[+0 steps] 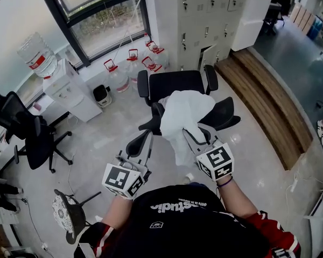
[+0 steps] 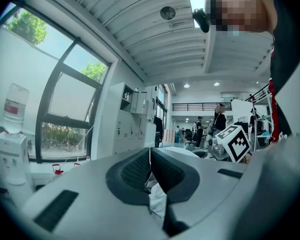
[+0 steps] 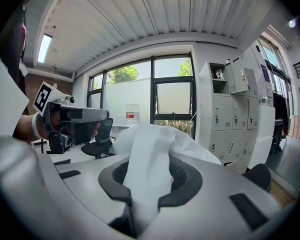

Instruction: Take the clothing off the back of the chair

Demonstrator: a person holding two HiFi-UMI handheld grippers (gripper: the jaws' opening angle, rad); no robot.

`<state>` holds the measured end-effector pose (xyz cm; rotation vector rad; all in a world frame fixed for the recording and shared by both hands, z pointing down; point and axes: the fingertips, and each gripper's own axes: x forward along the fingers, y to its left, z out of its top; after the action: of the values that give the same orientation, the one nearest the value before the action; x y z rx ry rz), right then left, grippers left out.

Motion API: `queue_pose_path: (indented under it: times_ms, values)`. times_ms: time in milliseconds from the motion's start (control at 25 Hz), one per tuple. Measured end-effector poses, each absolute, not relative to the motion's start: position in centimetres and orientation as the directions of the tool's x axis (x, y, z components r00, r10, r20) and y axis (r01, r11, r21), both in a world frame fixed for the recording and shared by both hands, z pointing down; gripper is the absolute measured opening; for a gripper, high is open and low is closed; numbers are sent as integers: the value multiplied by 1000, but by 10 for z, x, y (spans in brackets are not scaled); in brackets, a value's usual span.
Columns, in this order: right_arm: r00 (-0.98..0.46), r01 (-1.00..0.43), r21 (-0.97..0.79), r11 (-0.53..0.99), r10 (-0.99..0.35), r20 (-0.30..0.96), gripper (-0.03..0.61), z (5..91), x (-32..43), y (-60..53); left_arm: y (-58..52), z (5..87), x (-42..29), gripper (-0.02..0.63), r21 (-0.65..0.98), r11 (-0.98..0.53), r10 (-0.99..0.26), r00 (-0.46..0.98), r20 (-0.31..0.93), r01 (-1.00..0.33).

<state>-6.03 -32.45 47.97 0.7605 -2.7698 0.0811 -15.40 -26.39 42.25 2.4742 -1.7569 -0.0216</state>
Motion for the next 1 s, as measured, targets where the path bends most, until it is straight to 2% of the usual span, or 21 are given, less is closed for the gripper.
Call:
queue_pose_path:
  times_ms: [400, 1000]
  values:
    - [-863, -434, 111, 894, -448, 235, 103, 460, -71, -315, -256, 422, -160, 25, 82, -255, -964, 260, 61, -963]
    - [-909, -352, 144, 925, -374, 183, 103, 440, -96, -304, -238, 424, -177, 26, 80, -162, -984, 167, 64, -984]
